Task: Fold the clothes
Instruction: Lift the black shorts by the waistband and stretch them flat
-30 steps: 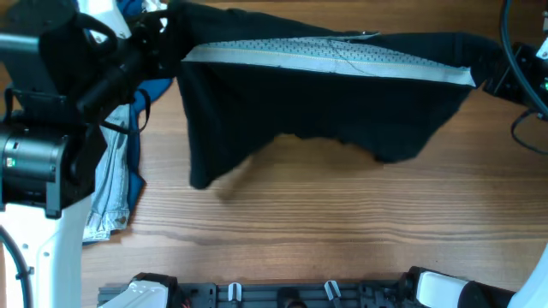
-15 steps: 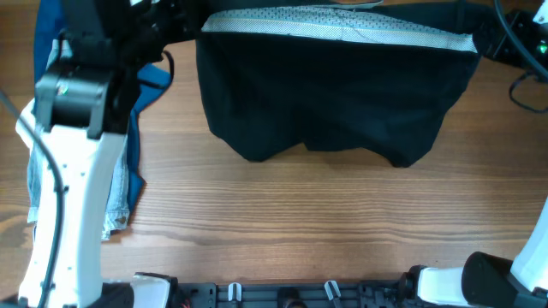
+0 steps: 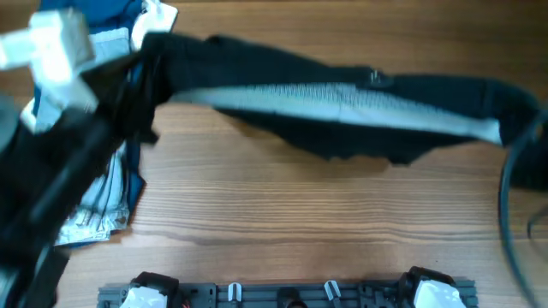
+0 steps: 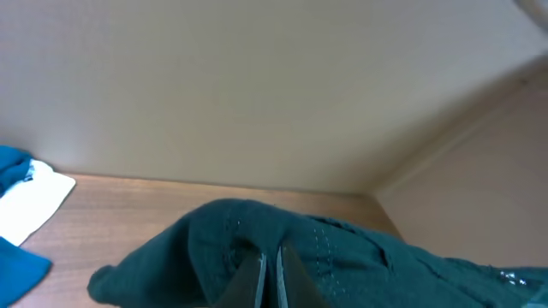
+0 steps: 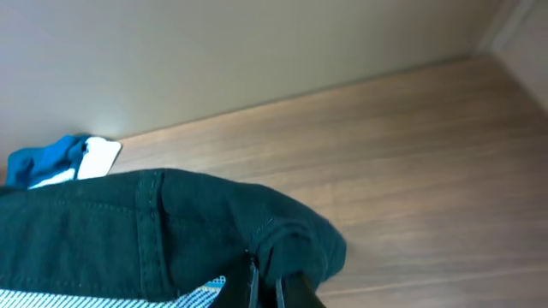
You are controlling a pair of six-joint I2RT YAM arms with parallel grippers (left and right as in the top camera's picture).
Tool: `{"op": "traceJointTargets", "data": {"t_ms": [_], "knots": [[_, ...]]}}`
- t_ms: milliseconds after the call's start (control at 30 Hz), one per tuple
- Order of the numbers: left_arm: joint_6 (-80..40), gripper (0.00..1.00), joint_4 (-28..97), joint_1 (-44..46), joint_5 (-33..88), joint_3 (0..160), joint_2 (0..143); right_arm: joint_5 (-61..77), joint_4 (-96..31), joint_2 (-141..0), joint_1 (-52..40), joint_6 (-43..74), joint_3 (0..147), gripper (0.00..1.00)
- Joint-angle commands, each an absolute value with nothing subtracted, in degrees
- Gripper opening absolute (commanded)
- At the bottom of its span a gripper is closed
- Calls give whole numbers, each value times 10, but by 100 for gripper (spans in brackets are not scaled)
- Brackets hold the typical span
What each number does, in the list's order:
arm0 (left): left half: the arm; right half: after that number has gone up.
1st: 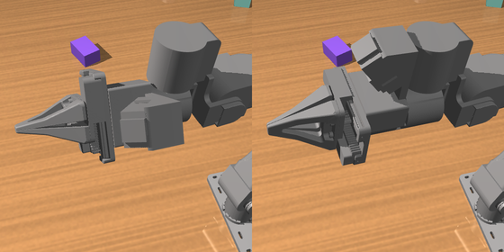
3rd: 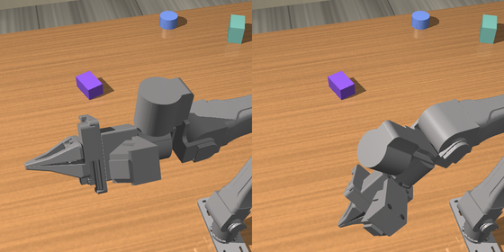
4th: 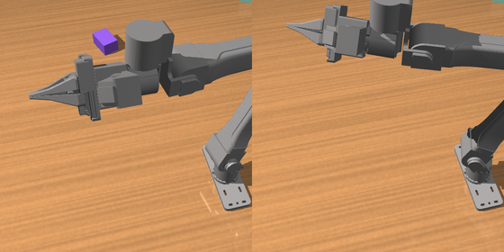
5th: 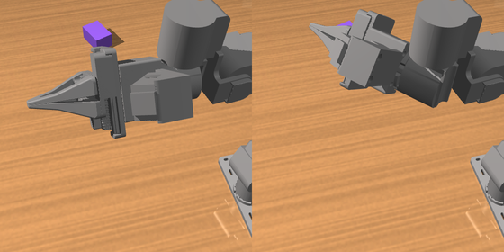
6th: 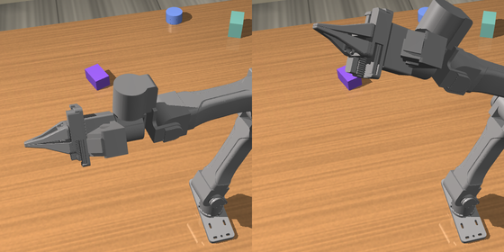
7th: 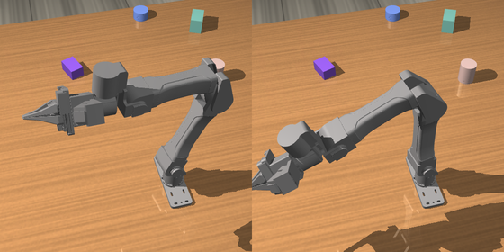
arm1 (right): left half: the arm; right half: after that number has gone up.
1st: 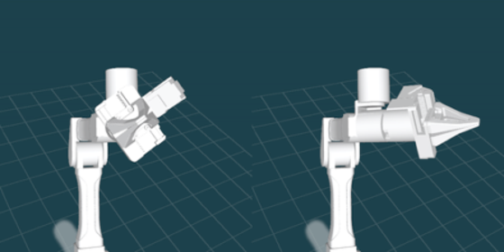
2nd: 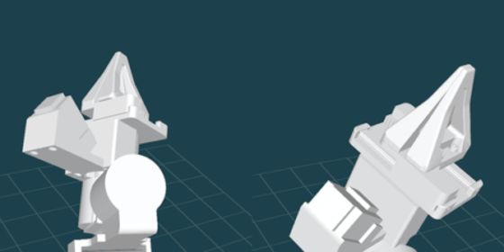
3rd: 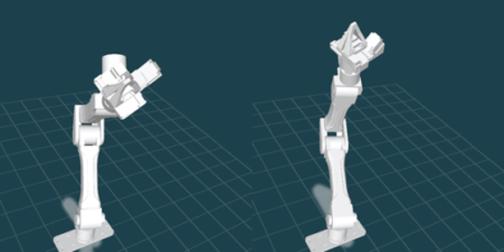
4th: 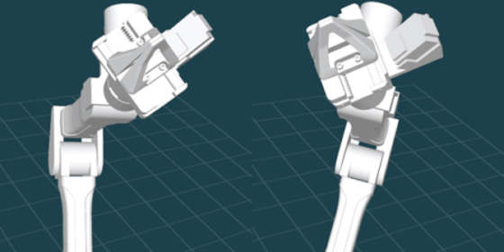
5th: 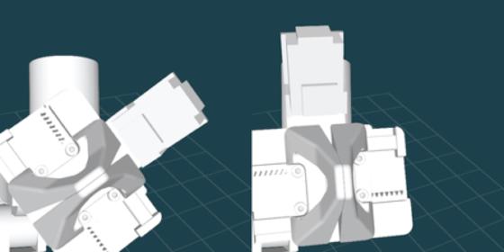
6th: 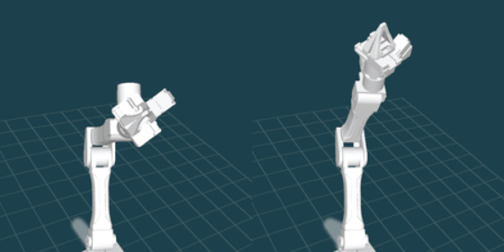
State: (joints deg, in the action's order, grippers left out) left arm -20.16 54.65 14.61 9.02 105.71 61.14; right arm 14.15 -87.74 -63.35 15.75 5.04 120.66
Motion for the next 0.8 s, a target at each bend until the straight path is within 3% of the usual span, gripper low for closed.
{"op": "traceJointTargets", "data": {"t_ms": [0, 133, 333, 600, 767], "knots": [[-186, 4, 569, 151, 65, 1063, 564, 80, -895, -598, 165, 56, 1238, 4], [-199, 4, 615, 150, 37, 1062, 552, 67, -910, -603, 165, 55, 1285, 4], [-201, 4, 676, 150, -8, 1061, 649, 82, -918, -708, 165, 28, 1286, 4], [-202, 4, 682, 150, -10, 1061, 914, 121, -906, -1018, 141, -23, 1285, 4], [-204, 4, 595, 150, -5, 1061, 1099, 121, -790, -1214, 95, -10, 1285, 4]]}}
